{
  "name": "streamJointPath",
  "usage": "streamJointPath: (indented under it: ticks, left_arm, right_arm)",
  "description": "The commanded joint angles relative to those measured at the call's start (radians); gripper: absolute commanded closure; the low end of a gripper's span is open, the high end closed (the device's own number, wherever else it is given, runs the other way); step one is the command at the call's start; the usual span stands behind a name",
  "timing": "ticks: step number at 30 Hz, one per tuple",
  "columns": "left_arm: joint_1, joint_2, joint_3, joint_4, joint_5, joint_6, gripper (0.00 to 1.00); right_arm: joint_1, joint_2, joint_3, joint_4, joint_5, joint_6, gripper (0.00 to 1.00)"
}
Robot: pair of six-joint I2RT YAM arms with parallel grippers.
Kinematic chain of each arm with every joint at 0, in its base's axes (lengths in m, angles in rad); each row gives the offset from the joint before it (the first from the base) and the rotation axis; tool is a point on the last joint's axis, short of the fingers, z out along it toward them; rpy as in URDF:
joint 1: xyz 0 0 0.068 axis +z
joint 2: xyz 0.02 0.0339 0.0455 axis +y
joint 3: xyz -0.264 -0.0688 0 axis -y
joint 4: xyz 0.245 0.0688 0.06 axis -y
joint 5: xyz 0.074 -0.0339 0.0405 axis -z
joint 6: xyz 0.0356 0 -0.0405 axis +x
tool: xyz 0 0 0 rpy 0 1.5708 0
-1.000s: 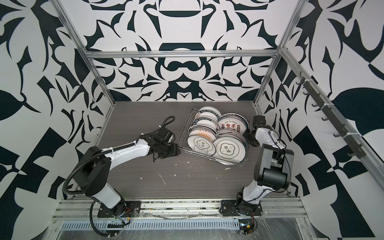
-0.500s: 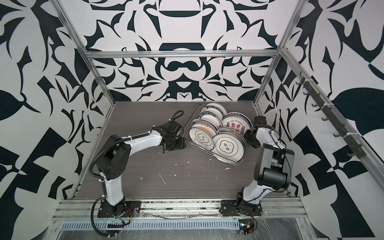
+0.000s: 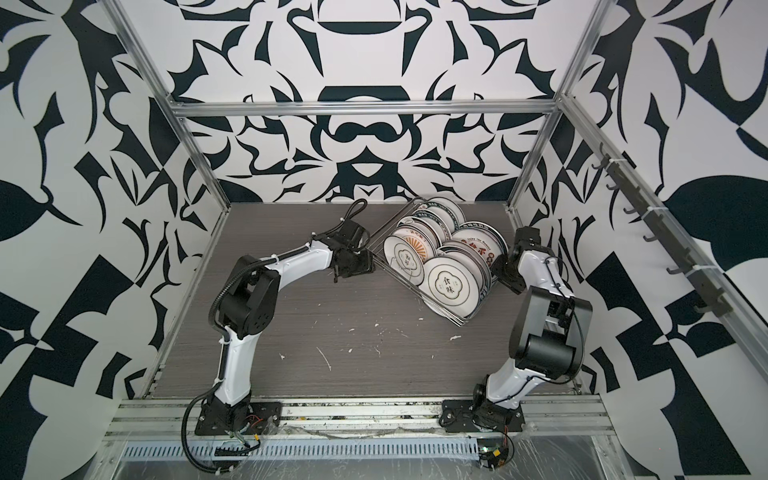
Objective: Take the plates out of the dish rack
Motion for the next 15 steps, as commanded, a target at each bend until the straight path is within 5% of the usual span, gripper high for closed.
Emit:
streamJointPath:
  ticks: [1, 15]
  left_arm:
    - [0.011, 0.048, 0.073, -0.014, -0.006, 0.010, 0.35]
    - [0.014, 0.204, 0.319, -0.052, 0.002, 0.029, 0.35]
  right_arm:
    - [-0.008, -0.026, 0.043, -0.034, -0.011, -0.002, 0.33]
    - [-0.069, -0.126, 0.043, -0.064, -0.074, -0.011, 0.31]
